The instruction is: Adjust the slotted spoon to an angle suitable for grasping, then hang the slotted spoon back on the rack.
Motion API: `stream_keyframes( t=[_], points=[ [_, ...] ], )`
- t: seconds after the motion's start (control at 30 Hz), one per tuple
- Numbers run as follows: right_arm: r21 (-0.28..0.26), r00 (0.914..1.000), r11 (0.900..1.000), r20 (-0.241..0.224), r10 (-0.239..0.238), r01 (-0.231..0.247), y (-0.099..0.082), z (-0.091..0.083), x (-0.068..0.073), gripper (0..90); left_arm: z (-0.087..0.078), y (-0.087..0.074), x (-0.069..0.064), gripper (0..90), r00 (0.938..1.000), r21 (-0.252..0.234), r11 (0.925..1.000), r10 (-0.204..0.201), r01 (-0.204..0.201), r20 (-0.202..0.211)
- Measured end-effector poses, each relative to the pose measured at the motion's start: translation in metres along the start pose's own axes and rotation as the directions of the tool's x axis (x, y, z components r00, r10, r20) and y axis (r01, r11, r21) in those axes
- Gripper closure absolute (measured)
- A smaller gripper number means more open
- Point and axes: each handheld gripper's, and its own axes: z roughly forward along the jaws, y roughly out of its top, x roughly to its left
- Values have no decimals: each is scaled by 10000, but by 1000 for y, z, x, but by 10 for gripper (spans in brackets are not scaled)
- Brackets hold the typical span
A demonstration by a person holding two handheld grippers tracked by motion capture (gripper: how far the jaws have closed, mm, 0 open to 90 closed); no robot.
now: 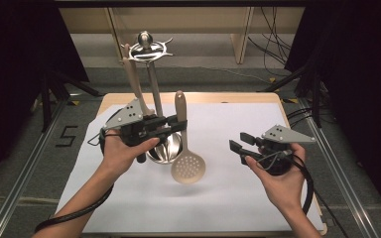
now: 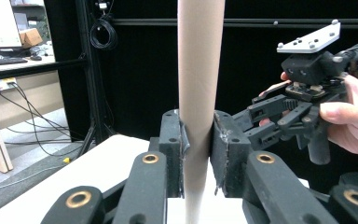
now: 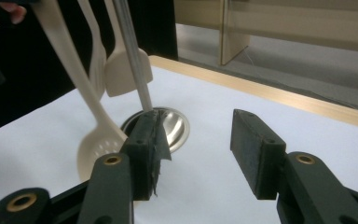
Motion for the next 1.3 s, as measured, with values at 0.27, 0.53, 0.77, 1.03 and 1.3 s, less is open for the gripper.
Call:
stream_keyframes(
  t=[0.27,0.53,0.77,1.03,1.3],
  points=[
    [184,9994,9995,234,239,-243,-6,0,-10,541,-15,4,4,750,9997,-44,10000,60,-62,-235],
    [242,9992,9996,374,161,-170,-10,0,-18,541,-23,10,7,750,9991,-151,9997,178,-184,-392],
    [216,9984,9993,471,306,-316,-13,1,-22,541,-27,13,12,750,9987,-129,9996,246,-252,-439],
    [375,9957,9962,526,766,-786,-20,-2,-26,541,-27,11,16,750,9988,-120,9998,160,-165,-453],
    [398,9947,9958,657,797,-824,-24,-1,-35,541,-29,14,24,750,9986,-72,9997,217,-221,-479]
  ],
)
